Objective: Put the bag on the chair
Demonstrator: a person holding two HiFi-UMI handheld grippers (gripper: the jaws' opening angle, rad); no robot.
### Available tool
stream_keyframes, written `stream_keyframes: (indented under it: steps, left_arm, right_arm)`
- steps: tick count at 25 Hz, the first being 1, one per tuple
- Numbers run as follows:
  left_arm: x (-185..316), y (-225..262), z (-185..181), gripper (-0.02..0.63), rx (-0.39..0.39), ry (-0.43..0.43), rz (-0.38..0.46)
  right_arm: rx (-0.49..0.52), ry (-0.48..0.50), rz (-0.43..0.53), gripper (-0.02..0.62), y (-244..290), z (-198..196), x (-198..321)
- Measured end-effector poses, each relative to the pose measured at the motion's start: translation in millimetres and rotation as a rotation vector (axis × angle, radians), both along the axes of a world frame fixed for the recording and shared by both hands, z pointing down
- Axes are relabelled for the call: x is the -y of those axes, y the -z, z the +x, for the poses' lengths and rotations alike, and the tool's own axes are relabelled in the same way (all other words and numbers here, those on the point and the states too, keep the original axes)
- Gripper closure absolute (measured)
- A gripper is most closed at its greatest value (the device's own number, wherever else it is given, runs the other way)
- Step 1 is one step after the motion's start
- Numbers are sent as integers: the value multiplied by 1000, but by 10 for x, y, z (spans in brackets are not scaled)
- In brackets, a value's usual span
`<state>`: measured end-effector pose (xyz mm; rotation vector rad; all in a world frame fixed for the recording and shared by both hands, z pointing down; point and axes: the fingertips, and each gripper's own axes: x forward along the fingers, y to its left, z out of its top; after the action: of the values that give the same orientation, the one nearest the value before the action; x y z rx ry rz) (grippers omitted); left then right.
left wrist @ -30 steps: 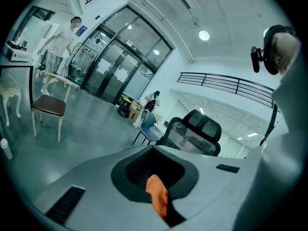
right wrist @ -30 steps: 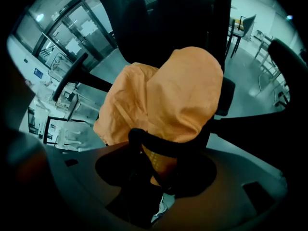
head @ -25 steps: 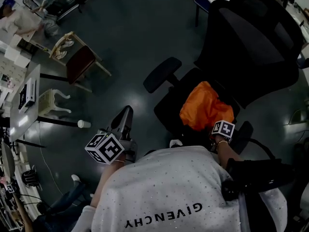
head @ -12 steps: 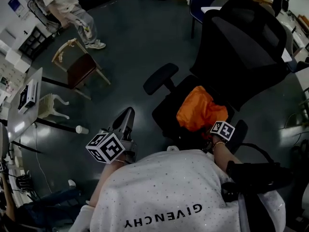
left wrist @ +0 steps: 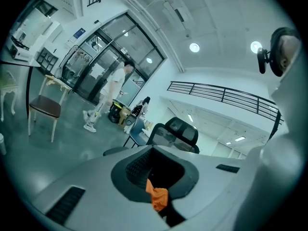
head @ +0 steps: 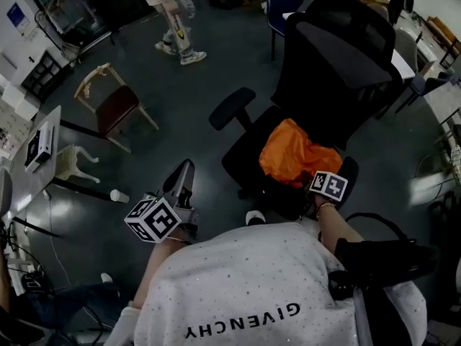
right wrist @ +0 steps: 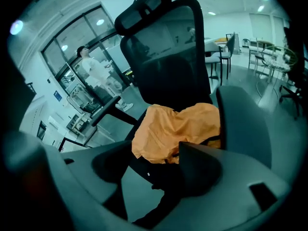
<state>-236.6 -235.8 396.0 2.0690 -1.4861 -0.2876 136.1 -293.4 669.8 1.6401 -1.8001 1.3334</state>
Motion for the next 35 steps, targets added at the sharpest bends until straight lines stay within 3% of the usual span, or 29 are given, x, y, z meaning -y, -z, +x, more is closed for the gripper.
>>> stream_keyframes:
  steps: [5, 8, 11, 14, 16, 21, 23, 28, 32, 35]
  left_arm:
    - [-337, 45, 46, 604, -8, -2, 24]
    - [-536, 12, 86, 604, -12, -4, 20]
    - [-684, -41, 134, 604, -32, -8, 6]
    - [-771, -23, 194, 604, -37, -21, 15]
    - [-806, 6, 238, 604, -37, -33, 26]
    - [-971, 46, 372, 604, -42, -67, 38]
    - [-1059, 35, 402, 604, -44, -75, 36]
    - [-1194, -16, 469, 604, -66, -91, 13]
    - [-1248, 83, 512, 604, -74, -105, 38]
    - [-1263, 136, 464, 604, -66, -91, 57]
  right_arm:
    - [40, 9, 99, 327, 302, 13, -180]
    - [91, 19, 199, 380, 634, -50, -248]
    - [142, 6, 300, 392, 1031, -67, -300]
    - [139, -41, 349, 594, 1306, -3, -391]
    - [158, -35, 394, 597, 1484, -18, -472]
    - [400, 2, 563, 598, 2060, -128, -730]
    - [449, 16, 620, 598, 2258, -119, -828]
    - [426, 98, 700, 600, 2658, -137, -1060]
    - [355, 152, 704, 598, 2729, -107, -1156]
    - [357, 171, 719, 598, 2836, -150, -1160]
